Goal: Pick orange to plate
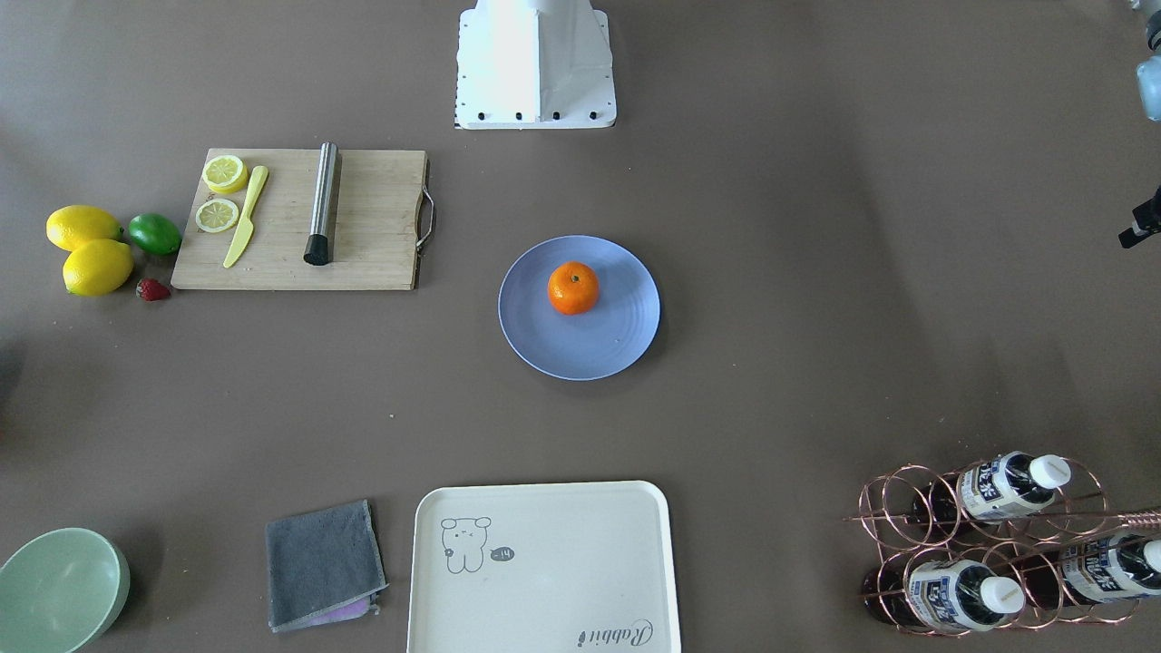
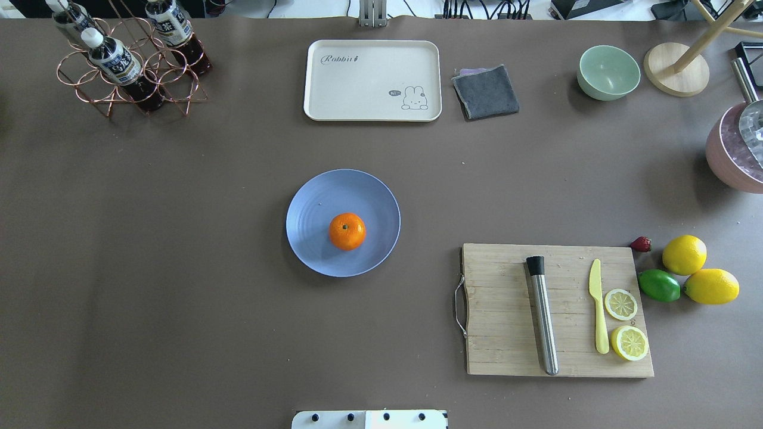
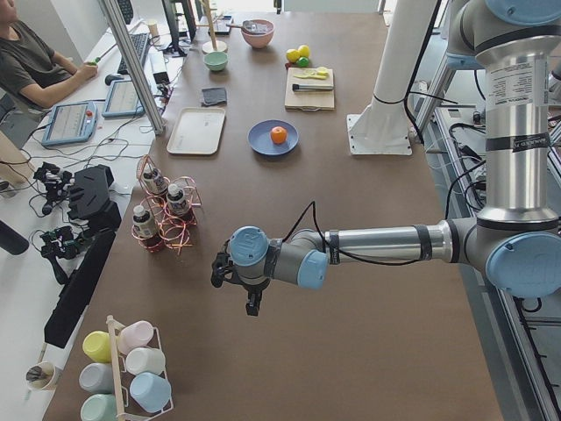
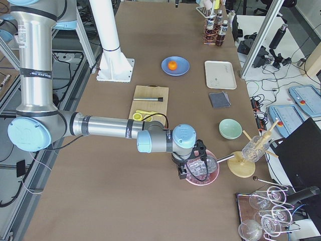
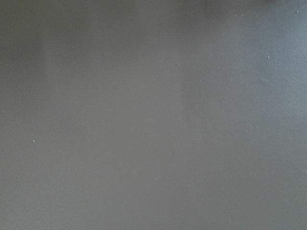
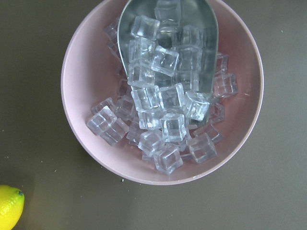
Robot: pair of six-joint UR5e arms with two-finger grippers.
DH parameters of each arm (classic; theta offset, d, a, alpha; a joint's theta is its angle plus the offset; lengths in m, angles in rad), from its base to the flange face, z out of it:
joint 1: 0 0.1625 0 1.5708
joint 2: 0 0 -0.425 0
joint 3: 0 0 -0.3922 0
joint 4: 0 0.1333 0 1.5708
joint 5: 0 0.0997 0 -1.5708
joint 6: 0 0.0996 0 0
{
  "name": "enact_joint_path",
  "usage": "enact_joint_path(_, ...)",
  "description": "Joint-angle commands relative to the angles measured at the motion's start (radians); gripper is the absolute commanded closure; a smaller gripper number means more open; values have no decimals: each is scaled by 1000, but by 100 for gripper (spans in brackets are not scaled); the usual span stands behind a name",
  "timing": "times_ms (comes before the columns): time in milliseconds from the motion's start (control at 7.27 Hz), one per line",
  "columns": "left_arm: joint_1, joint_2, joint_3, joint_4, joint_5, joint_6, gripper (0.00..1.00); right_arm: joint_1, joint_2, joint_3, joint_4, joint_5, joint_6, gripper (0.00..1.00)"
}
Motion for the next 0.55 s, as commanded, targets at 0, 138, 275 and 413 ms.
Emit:
enact_joint_path(0,2,-1,-3,2,64,1,3,-2,37,7,-55,-11,-2,0)
enact_joint_path(138,-2,7,-45,2,64,-11,3,13,26,14,-55,-4,-2,0)
enact_joint_path(275,-1,10,-58,3,61,-4,3,26,20,22,-61,1,-2,0)
enact_joint_path(413,1,8,-62,-1,63,-2,3,24,31,19,-84,-10,-2,0)
